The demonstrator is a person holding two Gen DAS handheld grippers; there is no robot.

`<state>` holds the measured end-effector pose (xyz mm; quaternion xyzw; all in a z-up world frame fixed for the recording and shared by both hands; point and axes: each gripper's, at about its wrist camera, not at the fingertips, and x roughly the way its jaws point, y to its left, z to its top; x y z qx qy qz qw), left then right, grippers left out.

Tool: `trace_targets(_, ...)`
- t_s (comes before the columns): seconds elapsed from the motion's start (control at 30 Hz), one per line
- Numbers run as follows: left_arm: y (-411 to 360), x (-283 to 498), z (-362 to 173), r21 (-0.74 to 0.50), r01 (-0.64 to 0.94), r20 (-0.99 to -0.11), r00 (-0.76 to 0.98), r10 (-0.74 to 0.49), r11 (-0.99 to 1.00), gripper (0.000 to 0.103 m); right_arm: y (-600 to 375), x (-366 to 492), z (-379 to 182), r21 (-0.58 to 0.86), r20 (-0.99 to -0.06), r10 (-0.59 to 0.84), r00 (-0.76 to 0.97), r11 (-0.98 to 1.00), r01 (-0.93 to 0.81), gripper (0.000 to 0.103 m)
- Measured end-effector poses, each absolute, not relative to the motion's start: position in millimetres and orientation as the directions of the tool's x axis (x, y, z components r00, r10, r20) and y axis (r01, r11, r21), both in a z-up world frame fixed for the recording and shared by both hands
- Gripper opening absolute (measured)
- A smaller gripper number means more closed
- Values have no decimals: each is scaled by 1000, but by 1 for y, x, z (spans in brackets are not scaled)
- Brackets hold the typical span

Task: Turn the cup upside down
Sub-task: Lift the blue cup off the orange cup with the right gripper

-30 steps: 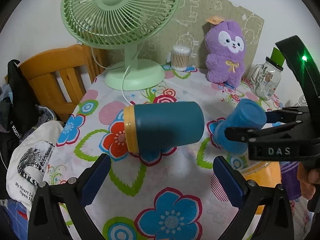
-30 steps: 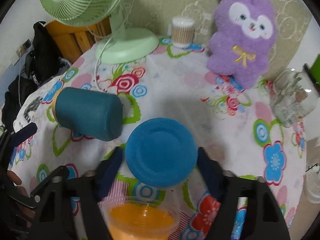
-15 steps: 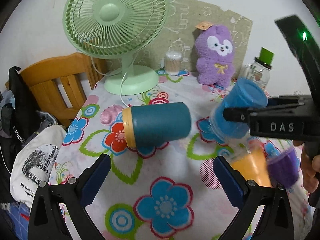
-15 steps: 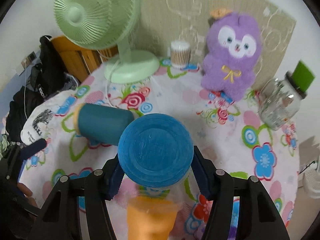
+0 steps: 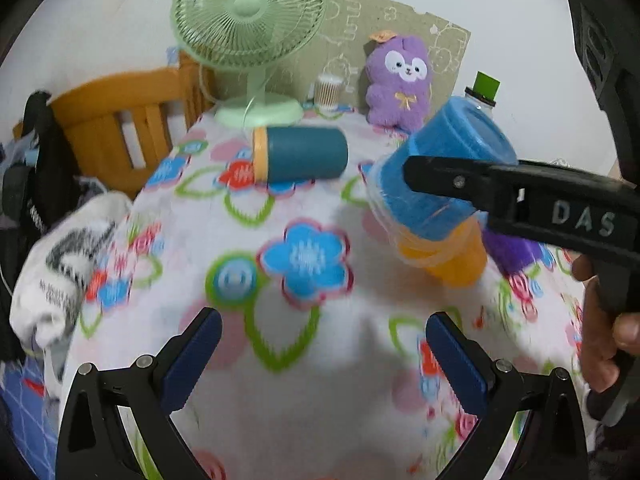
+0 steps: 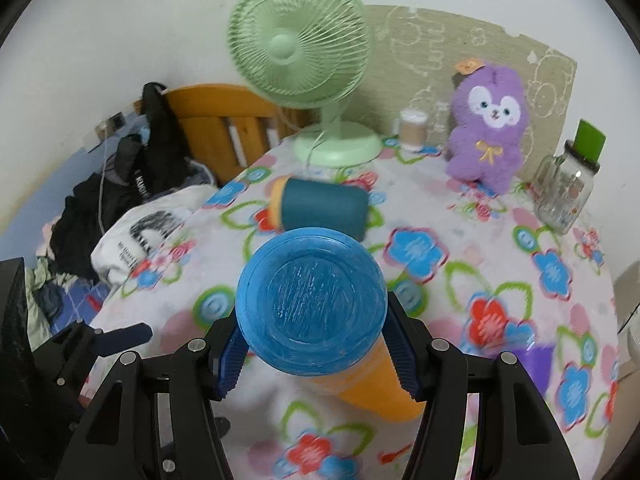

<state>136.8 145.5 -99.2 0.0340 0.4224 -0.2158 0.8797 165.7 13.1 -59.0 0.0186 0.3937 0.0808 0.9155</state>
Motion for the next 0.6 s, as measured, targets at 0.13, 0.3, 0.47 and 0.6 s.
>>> trace_targets(0.13, 158, 114, -111, -132, 391, -777, 529, -340, 911, 103, 30, 148, -68, 121, -690, 196, 697, 980, -156, 64)
trace_targets(0.3, 184, 93, -120, -160, 337, -783, 529, -328, 928, 103, 51, 123, -51, 105, -616, 222, 756, 974, -200, 64)
trace_targets(0.47, 206, 85, -119, -178, 288, -779, 543, -314, 941, 103, 60, 89, -47, 99, -565, 257, 784, 964, -245, 64)
trace_targets(0.6, 215, 79, -117, -186, 280, -768, 556, -317, 942, 103, 71, 66, -63, 76, -551, 289, 783, 952, -298, 64)
